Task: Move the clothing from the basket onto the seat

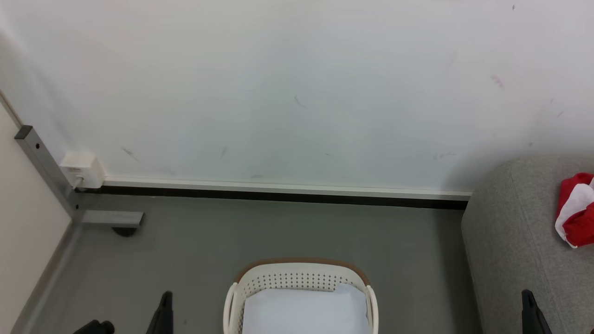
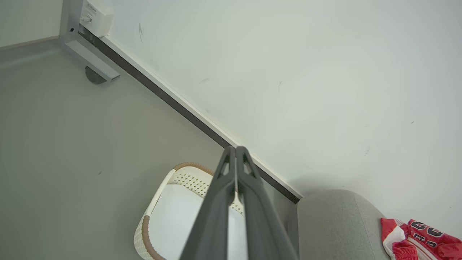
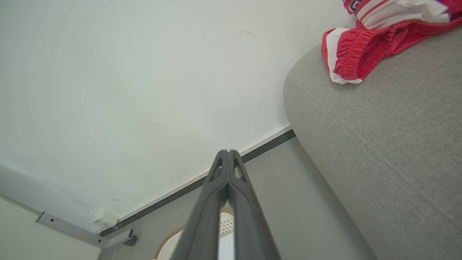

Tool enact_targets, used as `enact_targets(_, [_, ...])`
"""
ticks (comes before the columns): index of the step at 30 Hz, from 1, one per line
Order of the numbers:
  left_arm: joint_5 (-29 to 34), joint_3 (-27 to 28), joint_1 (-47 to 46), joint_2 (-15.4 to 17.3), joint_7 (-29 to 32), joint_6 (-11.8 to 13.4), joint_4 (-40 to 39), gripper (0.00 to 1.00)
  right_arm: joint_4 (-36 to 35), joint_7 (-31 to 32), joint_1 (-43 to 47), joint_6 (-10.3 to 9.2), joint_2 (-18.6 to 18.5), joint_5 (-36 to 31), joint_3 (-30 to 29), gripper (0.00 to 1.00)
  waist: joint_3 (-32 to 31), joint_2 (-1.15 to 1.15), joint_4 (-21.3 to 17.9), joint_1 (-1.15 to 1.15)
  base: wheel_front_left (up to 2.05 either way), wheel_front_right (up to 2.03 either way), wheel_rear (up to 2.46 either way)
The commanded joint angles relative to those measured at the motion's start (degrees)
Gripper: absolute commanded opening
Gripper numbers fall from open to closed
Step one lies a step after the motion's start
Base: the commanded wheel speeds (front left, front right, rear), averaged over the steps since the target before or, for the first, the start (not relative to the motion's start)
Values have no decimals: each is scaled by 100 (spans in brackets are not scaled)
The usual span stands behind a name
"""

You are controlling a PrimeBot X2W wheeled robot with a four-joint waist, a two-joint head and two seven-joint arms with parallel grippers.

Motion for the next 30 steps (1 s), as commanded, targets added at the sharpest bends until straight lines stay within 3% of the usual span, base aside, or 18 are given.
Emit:
enact_targets(1, [-206, 60, -155, 11, 54, -35, -106, 0, -103, 40, -178, 0, -60, 204, -33, 0, 3, 0, -2, 0, 0, 0, 0])
enact_targets(30, [-2235, 399, -314, -29, 598, -261, -289, 0, -224, 588, -426, 1, -78, 2300, -103, 0, 88, 0, -53, 0, 0, 0, 0])
